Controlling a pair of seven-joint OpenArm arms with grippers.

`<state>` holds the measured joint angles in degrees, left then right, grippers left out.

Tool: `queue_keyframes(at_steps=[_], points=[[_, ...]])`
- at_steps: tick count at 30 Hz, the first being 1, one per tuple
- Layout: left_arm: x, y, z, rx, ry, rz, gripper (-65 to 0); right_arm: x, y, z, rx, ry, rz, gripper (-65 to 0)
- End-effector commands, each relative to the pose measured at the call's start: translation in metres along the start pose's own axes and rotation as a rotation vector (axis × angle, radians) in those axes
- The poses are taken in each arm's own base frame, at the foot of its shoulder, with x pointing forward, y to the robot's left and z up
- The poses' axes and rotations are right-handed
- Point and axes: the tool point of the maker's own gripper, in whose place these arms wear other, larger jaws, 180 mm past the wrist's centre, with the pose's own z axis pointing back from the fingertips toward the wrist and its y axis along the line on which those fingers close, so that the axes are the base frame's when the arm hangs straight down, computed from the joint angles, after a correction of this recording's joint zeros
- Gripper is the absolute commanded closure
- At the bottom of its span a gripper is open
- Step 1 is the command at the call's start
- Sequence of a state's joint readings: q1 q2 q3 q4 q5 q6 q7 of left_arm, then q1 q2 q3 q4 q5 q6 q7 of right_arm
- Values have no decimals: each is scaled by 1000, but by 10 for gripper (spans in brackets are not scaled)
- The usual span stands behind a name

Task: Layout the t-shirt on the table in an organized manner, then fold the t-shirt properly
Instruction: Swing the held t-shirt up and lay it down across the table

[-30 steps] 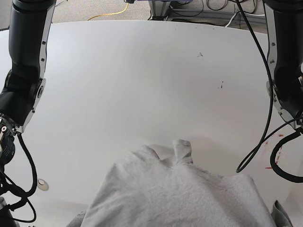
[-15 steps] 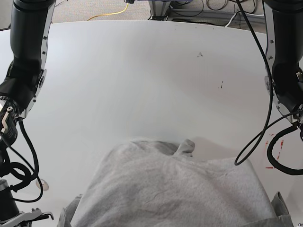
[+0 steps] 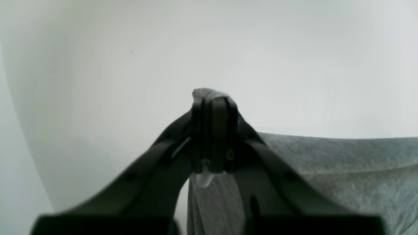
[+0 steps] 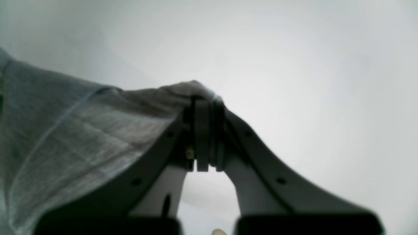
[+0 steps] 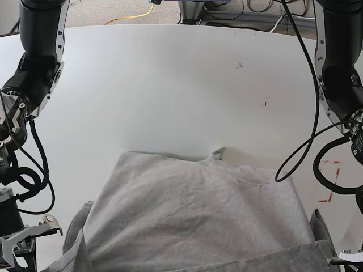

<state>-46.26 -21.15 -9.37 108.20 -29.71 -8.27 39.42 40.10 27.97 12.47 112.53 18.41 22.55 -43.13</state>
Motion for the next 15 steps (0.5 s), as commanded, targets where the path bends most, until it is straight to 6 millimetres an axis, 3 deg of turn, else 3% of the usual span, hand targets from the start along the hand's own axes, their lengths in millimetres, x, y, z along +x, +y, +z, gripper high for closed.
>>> queue_keyframes(at_steps=[1, 9, 15], points=[[16, 9, -5, 19, -53, 5, -4, 21, -20, -5, -44, -58, -5, 0], [-14, 32, -25, 61, 37, 71, -4, -11, -15, -48, 0, 32, -136, 0], [-32, 41, -30, 77, 79, 101, -4, -42, 3, -82, 64, 68, -245, 0]])
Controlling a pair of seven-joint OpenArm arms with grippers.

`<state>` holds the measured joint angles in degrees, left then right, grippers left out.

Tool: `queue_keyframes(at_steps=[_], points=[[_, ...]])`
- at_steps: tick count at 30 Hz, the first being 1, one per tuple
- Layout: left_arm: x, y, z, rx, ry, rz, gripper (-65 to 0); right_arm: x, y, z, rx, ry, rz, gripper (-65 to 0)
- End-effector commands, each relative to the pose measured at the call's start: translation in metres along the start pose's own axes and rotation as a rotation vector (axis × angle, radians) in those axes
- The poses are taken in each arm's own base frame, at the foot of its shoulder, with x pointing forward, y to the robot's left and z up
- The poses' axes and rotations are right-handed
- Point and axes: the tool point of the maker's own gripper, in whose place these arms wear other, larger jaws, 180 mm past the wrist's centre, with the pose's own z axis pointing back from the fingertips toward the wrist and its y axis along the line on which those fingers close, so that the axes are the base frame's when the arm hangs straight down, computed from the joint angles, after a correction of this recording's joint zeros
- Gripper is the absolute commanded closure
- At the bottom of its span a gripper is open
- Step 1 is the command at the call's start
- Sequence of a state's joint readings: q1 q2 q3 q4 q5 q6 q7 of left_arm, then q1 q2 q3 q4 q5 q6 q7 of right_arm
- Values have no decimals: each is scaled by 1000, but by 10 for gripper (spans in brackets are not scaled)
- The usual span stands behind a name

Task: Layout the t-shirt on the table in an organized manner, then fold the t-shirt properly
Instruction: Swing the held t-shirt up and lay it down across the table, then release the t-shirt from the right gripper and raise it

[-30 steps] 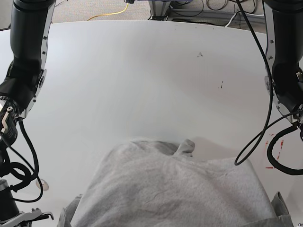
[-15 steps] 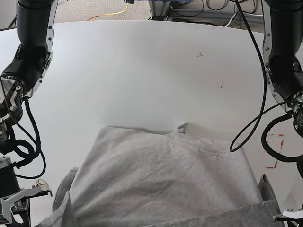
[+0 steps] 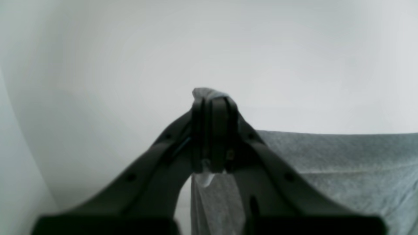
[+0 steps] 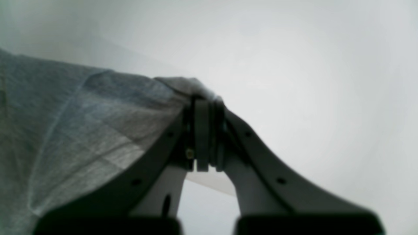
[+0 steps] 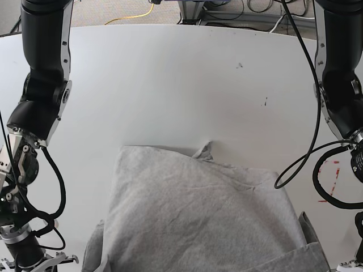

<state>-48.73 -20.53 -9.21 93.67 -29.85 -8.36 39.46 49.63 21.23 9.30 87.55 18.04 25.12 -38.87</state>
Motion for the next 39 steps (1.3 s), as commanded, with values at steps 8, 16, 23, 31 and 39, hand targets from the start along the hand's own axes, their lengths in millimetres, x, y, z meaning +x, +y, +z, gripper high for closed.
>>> queue_keyframes(at_steps=[8, 16, 23, 31, 39], points=[[13, 23, 1, 50, -39, -13, -4, -17, 16, -39, 53, 19, -83, 0], [-21, 71, 6, 152, 40, 68, -4, -70, 32, -56, 88, 87, -159, 0], [-41, 101, 14, 213, 91, 91, -4, -100, 49, -65, 114, 135, -210, -2], [-56, 117, 28, 250, 126, 86, -4, -123, 71, -71, 144, 185, -268, -5], [-59, 135, 40, 293, 133, 88, -4, -121, 98, -81, 182, 187, -309, -109]])
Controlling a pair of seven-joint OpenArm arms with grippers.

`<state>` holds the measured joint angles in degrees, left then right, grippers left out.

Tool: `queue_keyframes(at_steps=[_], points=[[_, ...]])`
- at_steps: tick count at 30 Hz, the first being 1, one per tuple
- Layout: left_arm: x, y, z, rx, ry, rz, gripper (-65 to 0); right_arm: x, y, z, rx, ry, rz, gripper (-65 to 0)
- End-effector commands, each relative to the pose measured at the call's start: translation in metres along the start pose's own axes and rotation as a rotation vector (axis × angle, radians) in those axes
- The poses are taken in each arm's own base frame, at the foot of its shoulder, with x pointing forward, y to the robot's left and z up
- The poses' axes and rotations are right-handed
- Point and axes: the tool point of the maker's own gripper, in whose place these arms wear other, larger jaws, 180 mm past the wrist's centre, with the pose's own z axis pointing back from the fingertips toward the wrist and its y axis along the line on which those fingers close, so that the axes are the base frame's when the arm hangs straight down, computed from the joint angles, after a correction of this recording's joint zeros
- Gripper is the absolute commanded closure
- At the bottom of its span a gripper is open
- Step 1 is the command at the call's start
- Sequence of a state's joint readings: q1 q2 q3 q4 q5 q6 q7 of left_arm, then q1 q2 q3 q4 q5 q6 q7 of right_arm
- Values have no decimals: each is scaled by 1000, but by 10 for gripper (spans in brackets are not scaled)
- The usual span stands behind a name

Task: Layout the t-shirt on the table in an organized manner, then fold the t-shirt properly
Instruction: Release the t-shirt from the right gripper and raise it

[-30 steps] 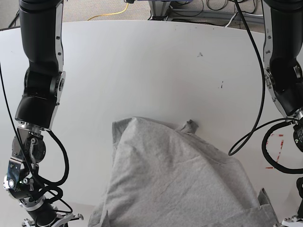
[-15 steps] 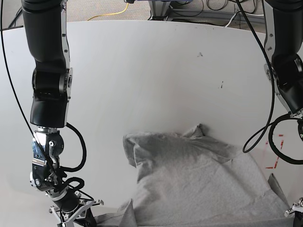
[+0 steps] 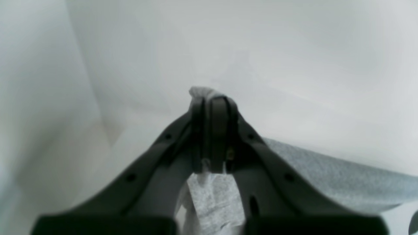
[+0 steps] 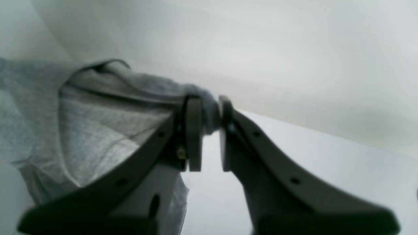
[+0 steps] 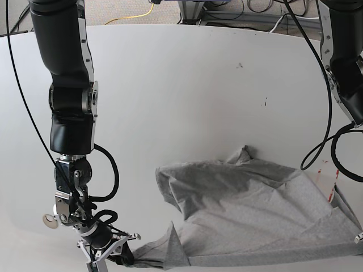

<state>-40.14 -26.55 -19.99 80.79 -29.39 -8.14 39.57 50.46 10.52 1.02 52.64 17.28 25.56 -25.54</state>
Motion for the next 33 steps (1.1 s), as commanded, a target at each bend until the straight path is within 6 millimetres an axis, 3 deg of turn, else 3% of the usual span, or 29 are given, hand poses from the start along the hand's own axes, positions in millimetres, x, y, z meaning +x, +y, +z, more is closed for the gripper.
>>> queue_keyframes(at_steps=[1, 6, 9, 11, 17, 19, 25, 28, 30, 33], points=[[39, 6, 5, 15, -111, -8, -4, 50, 3, 0, -2, -115, 12, -108], [37, 21, 10, 44, -94, -41, -4, 56, 20, -7, 27, -130, -1, -103], [32, 27, 8, 53, -75, -34, -6, 60, 34, -12, 51, -137, -9, -160], [25, 32, 5, 63, -55, -22, -6, 62, 44, -16, 60, -134, 2, -252], [16, 63, 6, 120, -2, -30, -28, 52, 72, -29, 62, -87, 93, -648], [10, 67, 4, 127, 14, -20, -89, 47, 73, -29, 54, -73, 116, -650], [3, 83, 10, 158, 46, -39, -457, 14, 73, -13, 41, 15, 137, -650], [-3, 86, 12, 166, 60, -48, -592, -10, 77, -2, 44, 60, 135, -650], [-5, 87, 13, 168, 66, -48, -621, -24, 80, 4, 48, 74, 129, -650], [-9, 89, 13, 173, 77, -44, -599, -49, 84, 16, 50, 105, 122, -650]])
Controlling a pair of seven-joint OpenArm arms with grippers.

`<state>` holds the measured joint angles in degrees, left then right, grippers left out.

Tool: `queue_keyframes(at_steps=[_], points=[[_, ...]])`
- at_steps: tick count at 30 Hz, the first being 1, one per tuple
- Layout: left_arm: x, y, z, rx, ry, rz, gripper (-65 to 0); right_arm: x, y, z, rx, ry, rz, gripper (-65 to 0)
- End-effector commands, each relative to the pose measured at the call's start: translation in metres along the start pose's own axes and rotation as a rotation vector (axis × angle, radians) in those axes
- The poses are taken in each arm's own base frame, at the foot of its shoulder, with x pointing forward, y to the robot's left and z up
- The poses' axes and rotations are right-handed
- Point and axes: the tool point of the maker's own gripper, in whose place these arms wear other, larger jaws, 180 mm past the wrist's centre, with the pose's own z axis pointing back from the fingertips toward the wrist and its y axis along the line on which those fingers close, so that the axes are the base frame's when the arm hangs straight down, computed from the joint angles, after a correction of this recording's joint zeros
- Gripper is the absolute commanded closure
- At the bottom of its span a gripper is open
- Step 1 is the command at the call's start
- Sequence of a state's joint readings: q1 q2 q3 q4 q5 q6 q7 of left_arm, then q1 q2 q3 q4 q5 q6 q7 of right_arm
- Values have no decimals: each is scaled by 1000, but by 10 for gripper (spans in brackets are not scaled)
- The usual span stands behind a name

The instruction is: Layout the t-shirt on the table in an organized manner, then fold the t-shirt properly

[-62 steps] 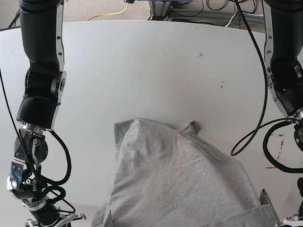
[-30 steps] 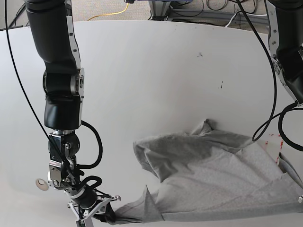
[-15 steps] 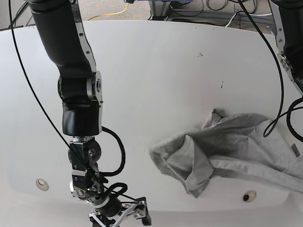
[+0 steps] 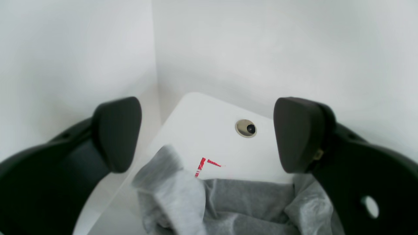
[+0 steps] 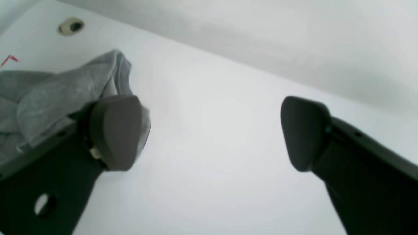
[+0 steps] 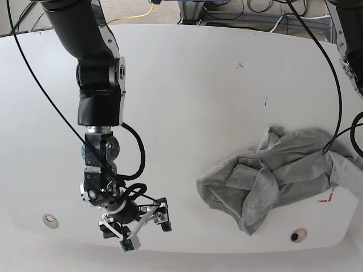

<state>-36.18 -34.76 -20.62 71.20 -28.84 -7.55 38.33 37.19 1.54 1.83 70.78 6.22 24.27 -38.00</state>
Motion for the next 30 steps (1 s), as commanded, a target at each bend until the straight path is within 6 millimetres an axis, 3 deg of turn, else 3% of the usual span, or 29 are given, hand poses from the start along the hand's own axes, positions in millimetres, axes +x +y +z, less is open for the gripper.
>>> queue_keyframes(at_steps=[1, 7, 12, 15, 23, 28, 30], points=[[24, 7, 6, 9, -61, -2, -594, 18, 14, 7, 30, -76, 7, -650], [8, 41, 19, 71, -63, 67, -597, -23, 39, 6, 70, -26, -49, -650], [1, 54, 27, 95, -63, 79, -593, -46, 54, 4, 94, 11, -83, -650], [5, 56, 37, 102, -86, 60, -593, -55, 69, -4, 125, 36, -116, -650], [-5, 43, 55, 84, -88, -23, -593, -76, 85, -33, 169, 99, -193, -650], [-12, 35, 65, 72, -82, -79, -593, -78, 85, -51, 172, 95, -246, -640], [-12, 31, 69, 65, -87, -98, -593, -83, 82, -57, 170, 99, -274, -601]])
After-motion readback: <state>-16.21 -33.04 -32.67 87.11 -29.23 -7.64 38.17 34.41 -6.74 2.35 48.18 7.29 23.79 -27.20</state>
